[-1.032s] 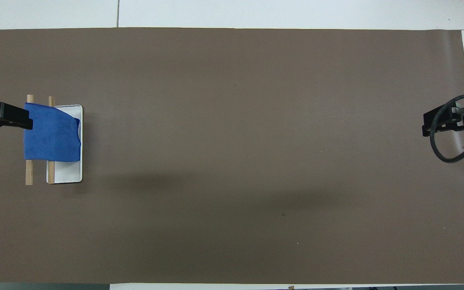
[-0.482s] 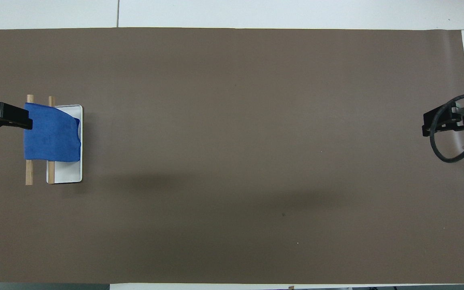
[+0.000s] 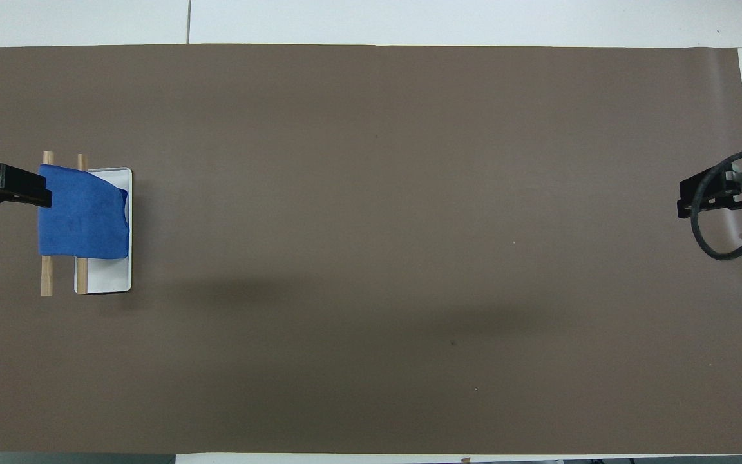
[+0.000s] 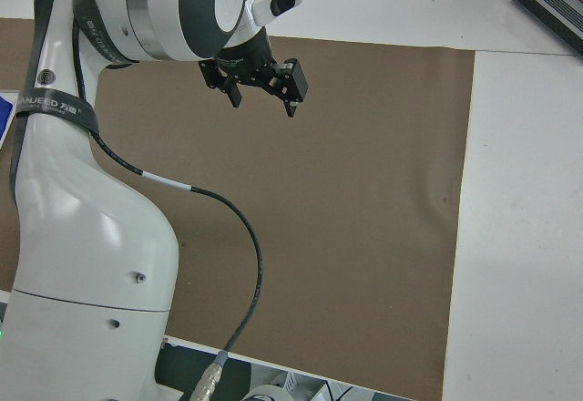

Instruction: Right arm passes towel to left arm to hang

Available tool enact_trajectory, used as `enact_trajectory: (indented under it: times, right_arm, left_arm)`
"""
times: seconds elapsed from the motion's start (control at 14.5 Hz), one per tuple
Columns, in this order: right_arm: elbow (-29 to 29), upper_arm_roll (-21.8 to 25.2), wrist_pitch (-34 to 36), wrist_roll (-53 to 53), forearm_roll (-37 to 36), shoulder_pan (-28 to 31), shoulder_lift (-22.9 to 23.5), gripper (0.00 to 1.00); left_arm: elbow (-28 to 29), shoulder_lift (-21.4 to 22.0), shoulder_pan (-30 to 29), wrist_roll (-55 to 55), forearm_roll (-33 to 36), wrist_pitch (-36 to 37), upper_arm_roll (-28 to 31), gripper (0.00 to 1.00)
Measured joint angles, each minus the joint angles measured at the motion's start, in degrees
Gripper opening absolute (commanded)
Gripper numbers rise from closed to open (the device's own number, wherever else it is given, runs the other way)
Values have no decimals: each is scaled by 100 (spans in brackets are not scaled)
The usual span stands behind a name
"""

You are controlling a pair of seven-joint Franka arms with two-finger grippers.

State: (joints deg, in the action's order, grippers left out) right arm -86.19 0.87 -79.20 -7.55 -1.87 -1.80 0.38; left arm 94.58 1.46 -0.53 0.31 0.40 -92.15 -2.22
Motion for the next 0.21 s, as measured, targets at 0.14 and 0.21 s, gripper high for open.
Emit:
enact_trajectory:
  times: [0.14, 0.21]
  right_arm:
    - [0, 21, 0, 27, 9, 2, -1, 100]
    - [0, 21, 0, 108, 13, 2, -1, 100]
  left_arm:
    - [0, 0, 0, 0, 0, 0, 0, 100]
    - [0, 0, 0, 0, 0, 0, 0, 100]
